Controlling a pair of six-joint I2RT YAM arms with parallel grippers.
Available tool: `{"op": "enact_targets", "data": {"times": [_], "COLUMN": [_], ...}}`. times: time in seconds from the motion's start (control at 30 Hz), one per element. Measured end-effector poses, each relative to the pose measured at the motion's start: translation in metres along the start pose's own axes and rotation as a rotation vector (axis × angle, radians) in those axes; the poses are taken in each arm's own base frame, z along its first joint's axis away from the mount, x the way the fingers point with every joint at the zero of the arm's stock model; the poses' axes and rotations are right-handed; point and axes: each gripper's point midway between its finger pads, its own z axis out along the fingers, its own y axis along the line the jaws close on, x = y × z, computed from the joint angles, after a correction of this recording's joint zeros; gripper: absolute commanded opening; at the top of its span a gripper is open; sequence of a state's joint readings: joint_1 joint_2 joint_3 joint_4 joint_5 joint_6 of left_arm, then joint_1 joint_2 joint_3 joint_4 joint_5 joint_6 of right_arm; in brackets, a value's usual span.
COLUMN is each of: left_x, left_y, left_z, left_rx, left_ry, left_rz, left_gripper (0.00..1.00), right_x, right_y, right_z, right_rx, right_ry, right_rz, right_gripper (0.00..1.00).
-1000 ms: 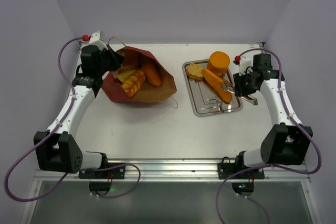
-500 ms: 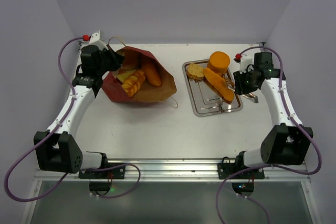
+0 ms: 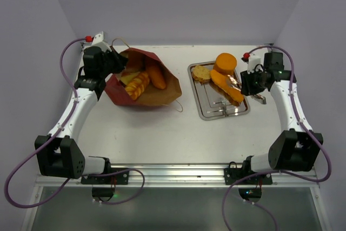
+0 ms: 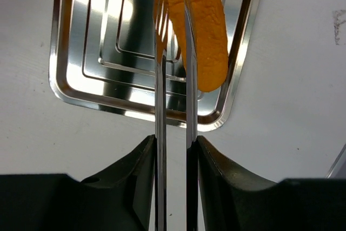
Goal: Take the fake bread out of the paper bag
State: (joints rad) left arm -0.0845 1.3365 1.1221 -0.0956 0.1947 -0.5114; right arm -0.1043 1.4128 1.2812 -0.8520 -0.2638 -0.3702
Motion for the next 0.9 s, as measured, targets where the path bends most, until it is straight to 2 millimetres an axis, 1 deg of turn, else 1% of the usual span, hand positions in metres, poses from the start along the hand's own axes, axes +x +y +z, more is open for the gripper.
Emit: {"op": "enact_targets", "data": {"times": [0.07,0.17,0.27,0.33,0.4,0.5,0.6,0.63,0.73,0.8,0.9], "left_x": [0.000,-0.002,-0.003,-0.004,-0.005,-0.009,-0.016,-0.019,-0.028,-0.034,-0.036], "left_y": [0.000,-0.001,-0.002,-0.003,-0.003,-0.003,-0.001,0.000,0.002,0.005,0.007], "left_z": [0.000,-0.001,-0.002,-0.004,-0.005,-0.008,-0.012,-0.013,-0.017,-0.018,-0.019], "left_rx": [0.001,0.002,-0.002,-0.004,-0.006,-0.012,-0.026,-0.030,-0.039,-0.044,-0.048], "left_ry": [0.001,0.000,0.008,0.013,0.013,0.013,0.009,0.005,-0.013,-0.025,-0.028], "left_rz": [0.000,0.001,0.000,0.001,0.000,-0.002,-0.006,-0.008,-0.011,-0.017,-0.020], "left_gripper": [0.00,0.00,0.00,0.00,0.00,0.00,0.00,0.00,0.00,0.00,0.00], "right_x": [-0.002,-0.004,-0.003,0.000,0.010,0.037,0.062,0.067,0.074,0.080,0.093], "right_y": [0.008,0.027,0.051,0.073,0.103,0.152,0.183,0.190,0.207,0.215,0.224], "right_z": [-0.002,-0.009,-0.015,-0.015,-0.009,0.004,0.012,0.013,0.025,0.037,0.055], "right_rx": [-0.044,-0.147,-0.261,-0.333,-0.414,-0.531,-0.604,-0.623,-0.649,-0.648,-0.652], "right_ry": [-0.016,-0.047,-0.068,-0.067,-0.044,0.022,0.078,0.085,0.061,0.044,0.042], "right_rz": [-0.026,-0.079,-0.157,-0.228,-0.314,-0.442,-0.529,-0.555,-0.643,-0.708,-0.777], "right_gripper": [0.37,0.36,0.36,0.36,0.36,0.36,0.35,0.35,0.35,0.35,0.36]}}
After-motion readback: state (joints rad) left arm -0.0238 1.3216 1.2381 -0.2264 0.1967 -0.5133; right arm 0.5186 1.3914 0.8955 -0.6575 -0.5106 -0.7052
